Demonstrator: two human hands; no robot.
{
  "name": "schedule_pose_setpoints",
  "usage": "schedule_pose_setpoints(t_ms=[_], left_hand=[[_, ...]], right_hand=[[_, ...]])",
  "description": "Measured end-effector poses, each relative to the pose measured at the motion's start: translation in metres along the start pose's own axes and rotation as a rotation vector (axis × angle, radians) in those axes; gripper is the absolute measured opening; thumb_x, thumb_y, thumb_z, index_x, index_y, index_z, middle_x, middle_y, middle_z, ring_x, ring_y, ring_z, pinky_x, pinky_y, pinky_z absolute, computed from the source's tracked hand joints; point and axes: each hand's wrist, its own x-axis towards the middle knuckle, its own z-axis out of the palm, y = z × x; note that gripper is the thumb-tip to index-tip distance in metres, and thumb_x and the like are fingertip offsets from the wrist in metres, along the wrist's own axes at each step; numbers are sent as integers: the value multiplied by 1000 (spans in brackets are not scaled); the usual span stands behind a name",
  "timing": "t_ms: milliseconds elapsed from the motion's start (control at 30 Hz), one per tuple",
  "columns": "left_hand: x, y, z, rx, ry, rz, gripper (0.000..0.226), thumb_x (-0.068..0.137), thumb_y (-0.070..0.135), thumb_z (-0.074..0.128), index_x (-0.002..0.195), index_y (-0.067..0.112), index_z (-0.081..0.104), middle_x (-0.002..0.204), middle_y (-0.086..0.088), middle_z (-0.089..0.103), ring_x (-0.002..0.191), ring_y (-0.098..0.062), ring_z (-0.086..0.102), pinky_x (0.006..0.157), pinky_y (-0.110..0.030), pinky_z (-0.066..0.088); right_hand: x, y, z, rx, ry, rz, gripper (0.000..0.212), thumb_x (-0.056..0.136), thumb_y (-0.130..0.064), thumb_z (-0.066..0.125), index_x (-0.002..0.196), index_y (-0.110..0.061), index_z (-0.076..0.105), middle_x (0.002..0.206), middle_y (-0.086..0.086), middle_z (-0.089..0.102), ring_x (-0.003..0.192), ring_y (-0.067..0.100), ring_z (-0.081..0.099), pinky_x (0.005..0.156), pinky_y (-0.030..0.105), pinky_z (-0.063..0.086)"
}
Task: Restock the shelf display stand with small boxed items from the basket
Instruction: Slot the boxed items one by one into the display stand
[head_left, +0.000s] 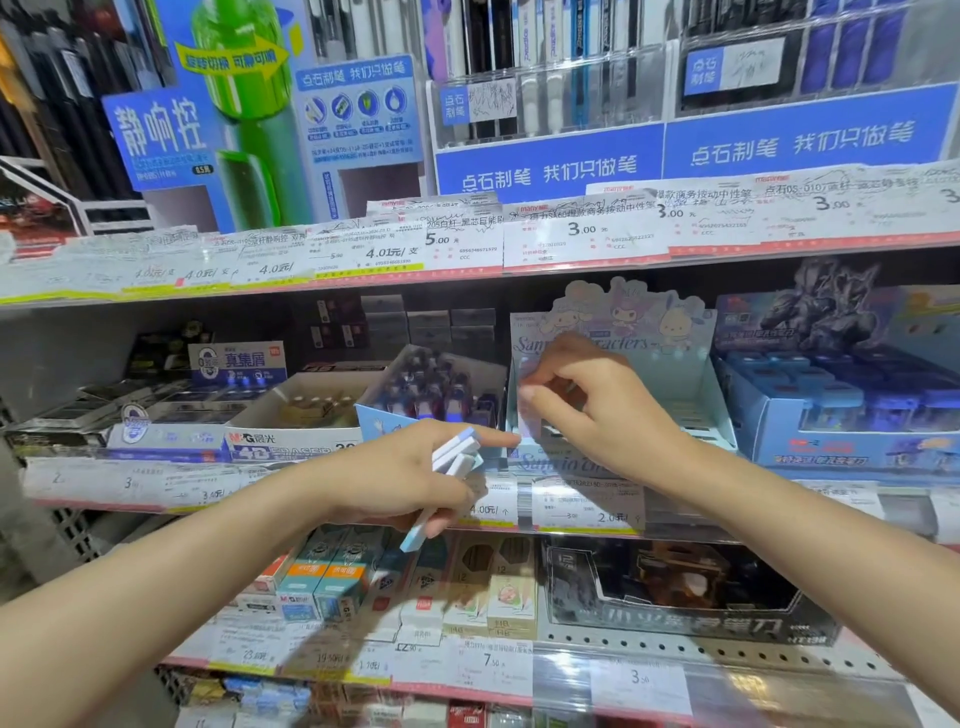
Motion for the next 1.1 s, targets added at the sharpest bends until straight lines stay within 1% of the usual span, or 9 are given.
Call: schedule_pose_setpoints(t_ms=[133, 233, 300, 367, 467, 633, 833, 967, 1100], left_hand=[[0, -2, -2, -128, -56, -9, 65, 84, -5, 49, 133, 37, 45, 54, -12, 50, 45, -19, 44, 57, -33, 35], [-3, 1, 1, -207, -50, 12, 60, 86, -4, 49, 134, 31, 43, 45, -4, 51, 41, -15, 42, 47, -23, 32], [-6, 6, 3, -292, -30, 54, 57, 83, 4, 53, 131, 31, 44, 44, 0, 52, 40, -11, 43, 41, -18, 31], [-9, 11, 5, -372, -12, 109, 55, 78, 12, 58, 127, 32, 45, 47, -2, 53, 41, -11, 42, 41, -17, 27], [-11, 15, 8, -519, 7, 166, 56, 74, 19, 65, 126, 29, 48, 48, -3, 52, 40, -12, 43, 43, -19, 24], [-10, 25, 12, -688, -64, 312, 8, 69, 26, 76, 71, 21, 69, 46, 0, 53, 33, -5, 29, 37, -13, 19], [-8, 30, 18, -758, -12, 235, 15, 69, 0, 53, 82, 6, 57, 46, -9, 53, 30, -5, 24, 36, -10, 19], [-9, 33, 20, -796, 13, 157, 12, 73, 2, 46, 85, 4, 47, 51, -14, 58, 30, -5, 25, 34, -12, 21], [-7, 35, 19, -832, 80, 114, 12, 71, 2, 45, 74, 8, 55, 54, -17, 60, 31, -6, 28, 34, -12, 20]], right_hand=[[6, -4, -5, -14, -24, 11, 26, 84, -29, 51, 73, -11, 66, 84, 1, 51, 66, 2, 45, 62, 19, 34], [11, -7, -13, -20, -104, 76, 28, 89, -23, 52, 74, -4, 65, 75, 10, 60, 64, 18, 49, 61, 32, 36], [13, -9, -19, 19, -122, 127, 26, 91, -22, 50, 88, -4, 68, 88, 13, 67, 71, 20, 54, 65, 26, 41], [10, -15, -23, 116, -25, 150, 20, 89, -25, 50, 101, -17, 64, 92, 4, 64, 62, 6, 49, 58, 16, 39], [1, -33, -25, 332, 70, 147, 14, 81, -29, 53, 90, -22, 61, 81, 2, 64, 55, 13, 50, 58, 27, 42], [-6, -58, -31, 564, -165, 260, 14, 81, -21, 67, 81, -7, 67, 68, 5, 63, 55, 10, 50, 54, 23, 42], [-7, -62, -28, 627, -326, 363, 20, 81, -15, 66, 93, 1, 69, 66, 2, 62, 48, 4, 49, 47, 15, 43], [-5, -56, -28, 718, -388, 461, 14, 83, -12, 64, 93, -3, 68, 59, -4, 63, 50, 3, 53, 49, 14, 46], [-5, -55, -26, 806, -298, 558, 8, 86, -8, 60, 87, -7, 68, 61, -1, 64, 52, 2, 56, 49, 12, 47]])
